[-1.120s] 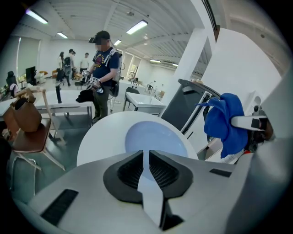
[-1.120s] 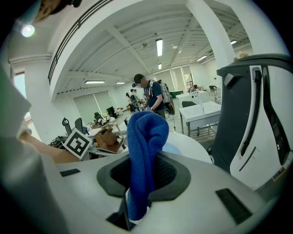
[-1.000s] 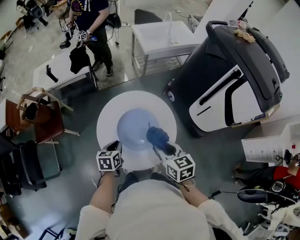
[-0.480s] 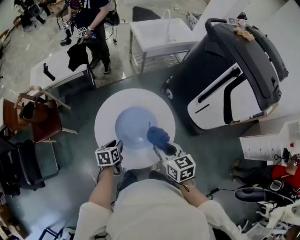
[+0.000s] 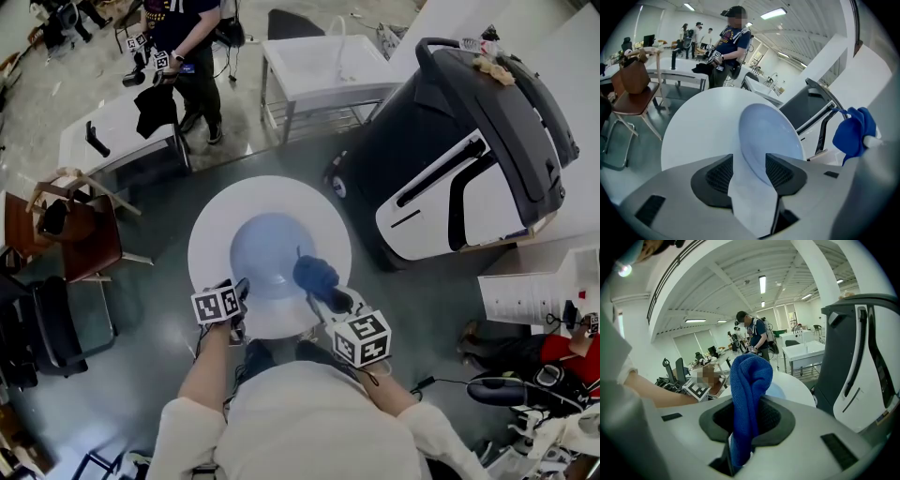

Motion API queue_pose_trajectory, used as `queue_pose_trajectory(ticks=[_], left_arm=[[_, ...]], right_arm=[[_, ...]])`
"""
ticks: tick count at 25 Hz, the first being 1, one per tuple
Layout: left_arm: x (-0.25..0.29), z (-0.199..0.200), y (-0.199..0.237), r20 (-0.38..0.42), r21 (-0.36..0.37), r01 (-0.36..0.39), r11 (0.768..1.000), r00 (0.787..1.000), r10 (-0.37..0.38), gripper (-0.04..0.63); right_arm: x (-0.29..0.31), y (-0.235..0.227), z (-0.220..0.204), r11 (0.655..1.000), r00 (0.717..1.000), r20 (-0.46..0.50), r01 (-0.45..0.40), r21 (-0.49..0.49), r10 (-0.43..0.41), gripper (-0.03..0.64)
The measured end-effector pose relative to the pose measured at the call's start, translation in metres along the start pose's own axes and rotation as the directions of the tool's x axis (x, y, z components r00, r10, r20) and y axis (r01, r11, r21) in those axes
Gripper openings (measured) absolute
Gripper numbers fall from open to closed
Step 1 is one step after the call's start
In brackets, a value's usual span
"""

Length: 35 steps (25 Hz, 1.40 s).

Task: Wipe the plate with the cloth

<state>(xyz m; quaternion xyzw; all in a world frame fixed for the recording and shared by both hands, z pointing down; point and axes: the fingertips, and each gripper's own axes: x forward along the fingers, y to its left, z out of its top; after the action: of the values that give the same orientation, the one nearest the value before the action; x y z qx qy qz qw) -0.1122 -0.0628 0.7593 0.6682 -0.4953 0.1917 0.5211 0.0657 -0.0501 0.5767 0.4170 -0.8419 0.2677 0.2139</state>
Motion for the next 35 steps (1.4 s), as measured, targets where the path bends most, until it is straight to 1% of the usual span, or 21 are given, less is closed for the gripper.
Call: queue_pose_trajectory(ticks=[4, 10, 14, 18, 21, 22, 24, 29, 30, 31, 35], left_arm=[[0.010, 0.003, 0.003, -0.001, -0.067, 0.009, 0.998, 1.000, -0.009, 0.207], [0.020, 0.000, 0.016, -0.020, -0.148, -0.027, 0.989, 0.999, 0.024, 0.207], [0.028, 0.002, 0.011, -0.026, -0.161, -0.019, 0.987, 1.000, 0.015, 0.207], [0.032, 0.001, 0.015, -0.039, -0.179, -0.053, 0.982, 0.998, 0.046, 0.206], [0.031, 0.002, 0.018, -0.047, -0.179, -0.060, 0.982, 0.998, 0.052, 0.202], [0.031, 0.002, 0.020, -0.052, -0.172, -0.067, 0.983, 0.997, 0.059, 0.191], [0.031, 0.001, 0.023, -0.061, -0.154, -0.088, 0.984, 0.995, 0.080, 0.134], [0.030, -0.001, 0.026, -0.048, -0.152, -0.086, 0.985, 0.996, 0.080, 0.116], [0.030, 0.000, 0.026, -0.043, -0.156, -0.081, 0.984, 0.996, 0.075, 0.105], [0.030, 0.000, 0.025, -0.037, -0.165, -0.076, 0.983, 0.997, 0.071, 0.069], [0.032, 0.000, 0.021, -0.026, -0.209, -0.052, 0.976, 0.999, 0.047, 0.057]], right_arm=[[0.001, -0.004, -0.001, 1.000, 1.000, -0.004, 0.005, 0.002, -0.005, 0.089], [0.002, -0.008, -0.004, 1.000, 1.000, -0.011, 0.011, 0.012, -0.011, 0.089], [0.002, -0.013, -0.004, 1.000, 1.000, -0.016, 0.018, 0.016, -0.018, 0.089], [0.000, -0.015, -0.004, 0.999, 1.000, -0.016, 0.025, 0.023, -0.024, 0.089], [-0.001, -0.017, -0.006, 0.999, 0.999, -0.017, 0.035, 0.030, -0.034, 0.089], [-0.001, -0.018, -0.007, 0.999, 0.999, -0.020, 0.037, 0.033, -0.037, 0.089], [-0.002, -0.020, -0.009, 0.998, 0.999, -0.023, 0.040, 0.037, -0.039, 0.089], [-0.006, -0.023, -0.013, 0.997, 0.998, -0.023, 0.052, 0.048, -0.051, 0.089], [-0.007, -0.024, -0.013, 0.997, 0.998, -0.021, 0.055, 0.049, -0.054, 0.089], [-0.009, -0.024, -0.013, 0.997, 0.998, -0.019, 0.057, 0.050, -0.056, 0.089], [-0.014, -0.025, -0.014, 0.996, 0.998, -0.017, 0.064, 0.057, -0.064, 0.089]])
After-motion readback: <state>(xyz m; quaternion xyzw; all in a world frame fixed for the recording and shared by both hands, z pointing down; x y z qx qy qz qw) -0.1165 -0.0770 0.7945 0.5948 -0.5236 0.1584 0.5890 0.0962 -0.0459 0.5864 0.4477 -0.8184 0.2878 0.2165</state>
